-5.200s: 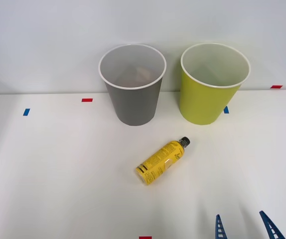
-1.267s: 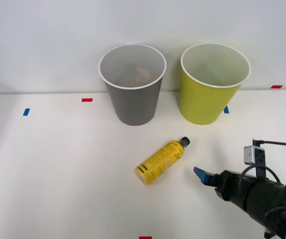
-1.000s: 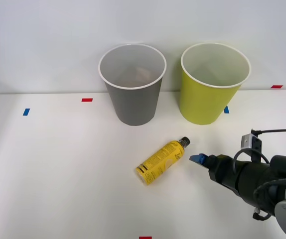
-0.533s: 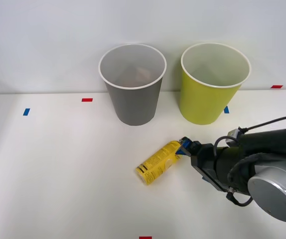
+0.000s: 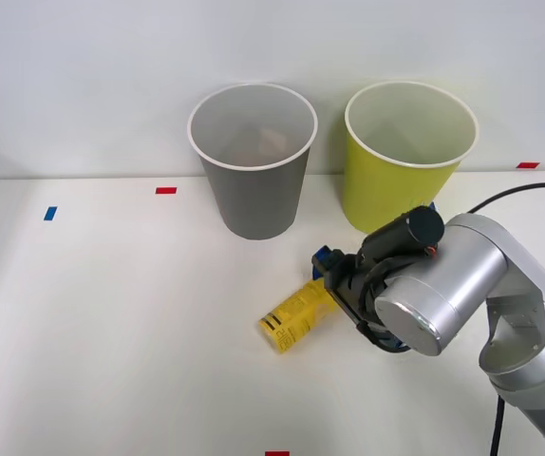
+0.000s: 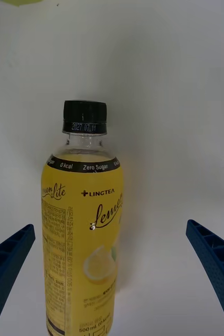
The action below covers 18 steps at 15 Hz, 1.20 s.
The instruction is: Put cans in the gray bin, plastic bottles in the light green bin
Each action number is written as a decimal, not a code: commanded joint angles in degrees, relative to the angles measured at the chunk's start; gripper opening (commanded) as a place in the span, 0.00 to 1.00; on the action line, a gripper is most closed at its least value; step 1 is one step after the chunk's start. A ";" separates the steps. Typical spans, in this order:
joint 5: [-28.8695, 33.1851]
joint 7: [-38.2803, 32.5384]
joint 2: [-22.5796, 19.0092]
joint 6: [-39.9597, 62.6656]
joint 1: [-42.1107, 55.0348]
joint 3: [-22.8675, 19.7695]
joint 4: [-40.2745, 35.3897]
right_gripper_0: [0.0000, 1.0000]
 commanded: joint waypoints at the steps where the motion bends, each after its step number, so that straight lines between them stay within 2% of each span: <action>1: -1.97 -1.47 0.76 0.03 -4.17 1.01 5.83 1.00; 5: -3.55 -2.88 2.08 0.03 -8.04 1.18 11.19 1.00; 12: -3.28 -3.93 3.66 0.03 -8.13 1.18 13.21 1.00; 18: 1.29 -2.70 8.32 0.03 -9.01 1.18 19.89 1.00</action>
